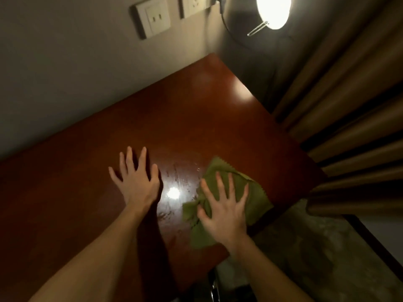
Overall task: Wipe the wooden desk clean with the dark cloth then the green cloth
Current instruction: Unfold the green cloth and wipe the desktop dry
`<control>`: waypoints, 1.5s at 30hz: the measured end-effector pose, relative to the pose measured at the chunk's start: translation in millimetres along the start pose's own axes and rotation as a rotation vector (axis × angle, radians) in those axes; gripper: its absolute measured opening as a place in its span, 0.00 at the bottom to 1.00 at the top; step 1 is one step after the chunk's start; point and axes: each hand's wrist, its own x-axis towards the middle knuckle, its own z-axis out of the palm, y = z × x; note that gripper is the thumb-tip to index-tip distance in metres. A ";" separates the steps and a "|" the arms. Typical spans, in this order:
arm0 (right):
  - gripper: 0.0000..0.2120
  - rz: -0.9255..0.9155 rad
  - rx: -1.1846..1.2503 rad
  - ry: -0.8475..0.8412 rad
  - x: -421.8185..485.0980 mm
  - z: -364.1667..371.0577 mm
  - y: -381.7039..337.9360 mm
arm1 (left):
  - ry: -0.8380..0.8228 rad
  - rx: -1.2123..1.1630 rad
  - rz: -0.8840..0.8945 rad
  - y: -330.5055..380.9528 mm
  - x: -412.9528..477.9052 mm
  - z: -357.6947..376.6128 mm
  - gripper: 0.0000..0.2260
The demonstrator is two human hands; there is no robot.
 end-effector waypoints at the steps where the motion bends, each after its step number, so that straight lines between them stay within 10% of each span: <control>1: 0.36 0.052 0.006 0.016 18.1 -3.5 0.9 | -0.020 0.039 -0.027 -7.3 -2.8 1.0 0.29; 7: 0.36 0.181 0.031 0.035 130.6 -18.4 0.7 | -0.016 0.034 -0.043 -11.5 -3.1 7.0 0.29; 17: 0.33 -0.225 0.000 0.029 65.8 -7.2 -15.0 | -0.046 0.036 -0.033 -14.4 0.2 4.0 0.30; 29: 0.34 0.158 0.024 0.009 170.9 -23.7 -18.4 | -0.082 0.056 -0.036 -14.6 3.1 3.9 0.30; 39: 0.33 -0.459 -0.067 -0.039 120.2 -13.4 -63.5 | -0.093 0.062 -0.039 -17.6 3.3 8.0 0.28; 45: 0.36 -0.438 -0.059 -0.043 92.9 -12.7 -1.3 | -0.088 0.041 -0.043 -16.7 2.3 6.4 0.28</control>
